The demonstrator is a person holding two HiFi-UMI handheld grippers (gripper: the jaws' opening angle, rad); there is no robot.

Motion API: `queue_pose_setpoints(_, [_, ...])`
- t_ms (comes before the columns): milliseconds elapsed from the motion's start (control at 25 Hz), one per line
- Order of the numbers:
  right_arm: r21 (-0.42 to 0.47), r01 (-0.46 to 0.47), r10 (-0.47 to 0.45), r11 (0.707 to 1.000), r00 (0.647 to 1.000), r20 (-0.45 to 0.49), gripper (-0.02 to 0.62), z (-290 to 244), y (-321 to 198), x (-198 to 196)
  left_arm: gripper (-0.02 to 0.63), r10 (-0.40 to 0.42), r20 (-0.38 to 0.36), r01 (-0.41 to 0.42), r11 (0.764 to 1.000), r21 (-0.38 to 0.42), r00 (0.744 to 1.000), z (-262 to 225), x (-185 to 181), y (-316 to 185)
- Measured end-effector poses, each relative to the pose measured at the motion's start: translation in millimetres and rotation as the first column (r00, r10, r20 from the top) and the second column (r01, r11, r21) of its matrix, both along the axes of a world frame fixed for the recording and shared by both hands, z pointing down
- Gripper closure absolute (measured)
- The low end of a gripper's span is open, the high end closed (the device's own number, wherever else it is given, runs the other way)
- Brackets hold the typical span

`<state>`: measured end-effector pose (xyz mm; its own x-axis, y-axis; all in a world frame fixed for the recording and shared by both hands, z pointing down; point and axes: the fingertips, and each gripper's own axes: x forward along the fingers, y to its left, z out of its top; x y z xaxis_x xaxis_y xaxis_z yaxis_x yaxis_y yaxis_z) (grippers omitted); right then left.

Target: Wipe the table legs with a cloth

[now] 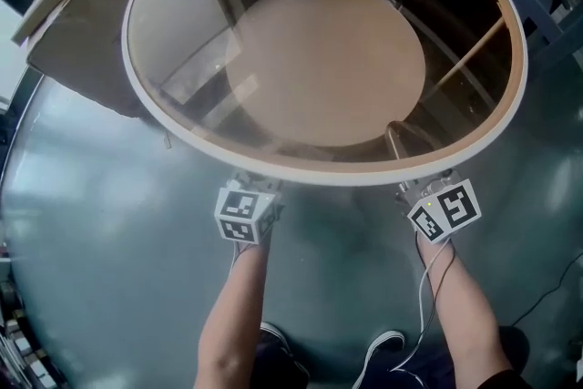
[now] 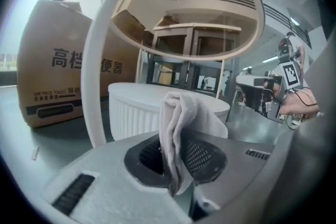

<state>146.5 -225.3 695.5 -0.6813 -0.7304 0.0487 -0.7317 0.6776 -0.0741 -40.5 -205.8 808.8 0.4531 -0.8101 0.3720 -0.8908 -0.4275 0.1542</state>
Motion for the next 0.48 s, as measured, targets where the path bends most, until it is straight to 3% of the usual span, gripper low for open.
queue_pose_setpoints(200, [0.0,0.012,-0.012,1.0,1.0,-0.012,0.586,1.9,4.1,-8.1,0.568,0.036,-0.012,-0.036,0.999,0.005,0.999,4.1,26.0,6.0])
queue_pose_setpoints(360, [-0.004,0.037,-0.038,0.999,0.998,-0.043,0.586,7.8,11.6,-16.5,0.568,0.14,-0.027,-0.14,0.99,-0.018,0.99,16.5,71.3,14.5])
queue_pose_setpoints(480, [-0.013,0.071,-0.072,0.997,0.996,-0.049,0.586,12.1,18.2,-25.2,0.568,0.21,-0.062,-0.21,0.978,0.012,0.976,10.4,95.0,19.6])
